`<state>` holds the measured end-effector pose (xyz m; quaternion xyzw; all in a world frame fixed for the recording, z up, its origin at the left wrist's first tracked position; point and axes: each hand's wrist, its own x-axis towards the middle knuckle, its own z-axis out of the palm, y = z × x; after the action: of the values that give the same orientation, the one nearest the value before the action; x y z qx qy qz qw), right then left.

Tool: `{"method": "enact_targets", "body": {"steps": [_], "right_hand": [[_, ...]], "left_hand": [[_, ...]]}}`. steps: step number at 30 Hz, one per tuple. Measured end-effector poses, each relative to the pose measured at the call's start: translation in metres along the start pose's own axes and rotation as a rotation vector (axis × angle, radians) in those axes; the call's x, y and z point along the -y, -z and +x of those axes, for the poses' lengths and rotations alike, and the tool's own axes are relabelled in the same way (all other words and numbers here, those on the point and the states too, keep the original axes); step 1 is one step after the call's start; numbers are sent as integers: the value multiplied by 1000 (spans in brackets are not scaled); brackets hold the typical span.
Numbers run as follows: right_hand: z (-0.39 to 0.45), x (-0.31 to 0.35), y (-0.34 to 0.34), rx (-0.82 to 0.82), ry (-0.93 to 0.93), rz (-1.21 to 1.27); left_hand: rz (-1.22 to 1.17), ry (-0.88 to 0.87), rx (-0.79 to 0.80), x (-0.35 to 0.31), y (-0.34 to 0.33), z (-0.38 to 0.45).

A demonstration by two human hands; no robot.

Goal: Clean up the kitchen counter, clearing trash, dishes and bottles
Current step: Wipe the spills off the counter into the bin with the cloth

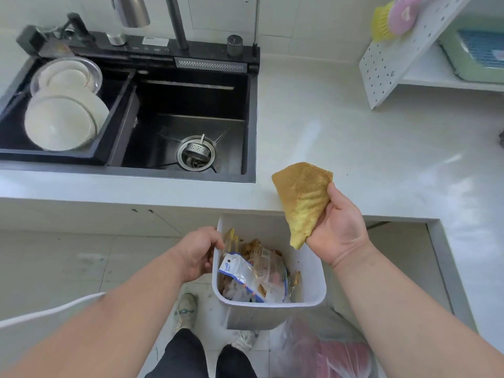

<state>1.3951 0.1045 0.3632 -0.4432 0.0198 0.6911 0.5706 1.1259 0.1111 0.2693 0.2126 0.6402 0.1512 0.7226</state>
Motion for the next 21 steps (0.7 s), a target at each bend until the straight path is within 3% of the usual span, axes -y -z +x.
{"method": "enact_targets", "body": {"steps": [11, 21], "right_hand": [[-15, -32, -32, 71, -2, 43], [-48, -123, -92, 127, -101, -3]], "left_hand": [[-76, -38, -75, 44, 59, -10], [-286, -111, -214, 95, 170, -79]]}}
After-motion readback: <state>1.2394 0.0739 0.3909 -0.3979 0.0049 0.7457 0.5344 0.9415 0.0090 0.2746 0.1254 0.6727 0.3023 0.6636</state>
